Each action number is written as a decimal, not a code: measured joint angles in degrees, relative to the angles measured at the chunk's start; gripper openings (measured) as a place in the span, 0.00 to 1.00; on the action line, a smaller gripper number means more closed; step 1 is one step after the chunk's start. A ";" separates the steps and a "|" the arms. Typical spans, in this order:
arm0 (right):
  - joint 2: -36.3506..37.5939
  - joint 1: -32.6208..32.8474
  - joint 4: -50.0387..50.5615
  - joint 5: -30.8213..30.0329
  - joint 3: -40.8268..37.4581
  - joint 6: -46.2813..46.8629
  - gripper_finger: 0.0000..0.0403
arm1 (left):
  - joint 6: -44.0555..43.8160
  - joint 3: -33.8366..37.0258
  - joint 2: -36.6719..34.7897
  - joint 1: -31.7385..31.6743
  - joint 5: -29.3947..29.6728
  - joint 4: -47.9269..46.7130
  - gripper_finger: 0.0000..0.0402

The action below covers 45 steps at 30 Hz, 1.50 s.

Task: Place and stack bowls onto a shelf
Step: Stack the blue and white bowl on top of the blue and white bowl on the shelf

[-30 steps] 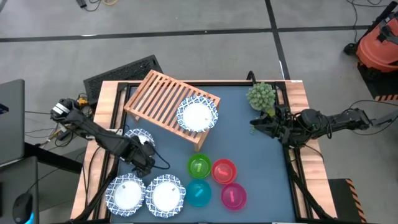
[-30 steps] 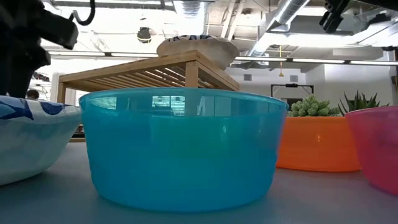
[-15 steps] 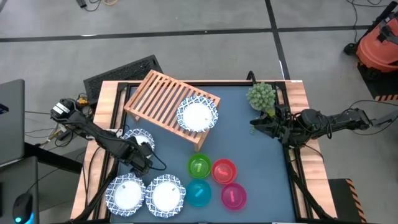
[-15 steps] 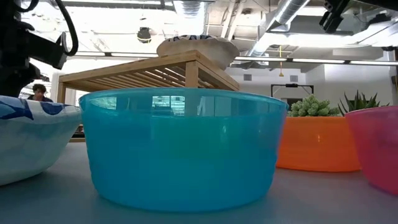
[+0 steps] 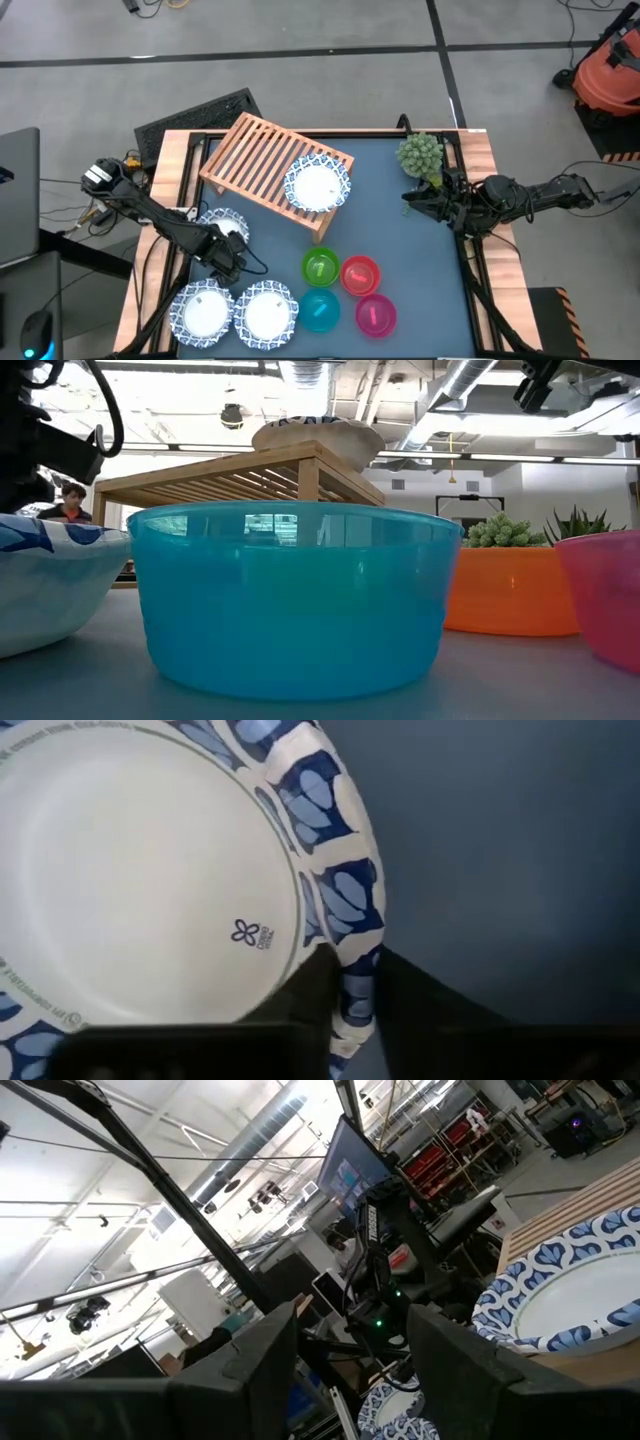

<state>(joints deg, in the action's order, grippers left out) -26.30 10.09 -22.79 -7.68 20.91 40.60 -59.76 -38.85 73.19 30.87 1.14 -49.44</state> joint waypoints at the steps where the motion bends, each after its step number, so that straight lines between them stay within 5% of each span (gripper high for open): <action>1: 0.00 0.00 -0.01 0.00 0.00 -0.02 0.54 | -0.06 -0.02 0.00 0.00 -0.52 0.38 0.06; 23: 0.00 -0.01 0.03 -0.09 0.00 -0.61 0.54 | -4.19 -17.72 0.00 -0.52 -4.97 0.92 0.00; 45: 0.02 -4.26 0.18 -0.13 0.00 -0.55 0.54 | 9.95 -47.58 0.00 -0.66 -1.70 -1.40 0.00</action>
<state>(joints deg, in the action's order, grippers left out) -26.28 5.82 -22.61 -7.81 20.91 40.05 -49.81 -86.43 73.19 30.22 -0.56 -50.84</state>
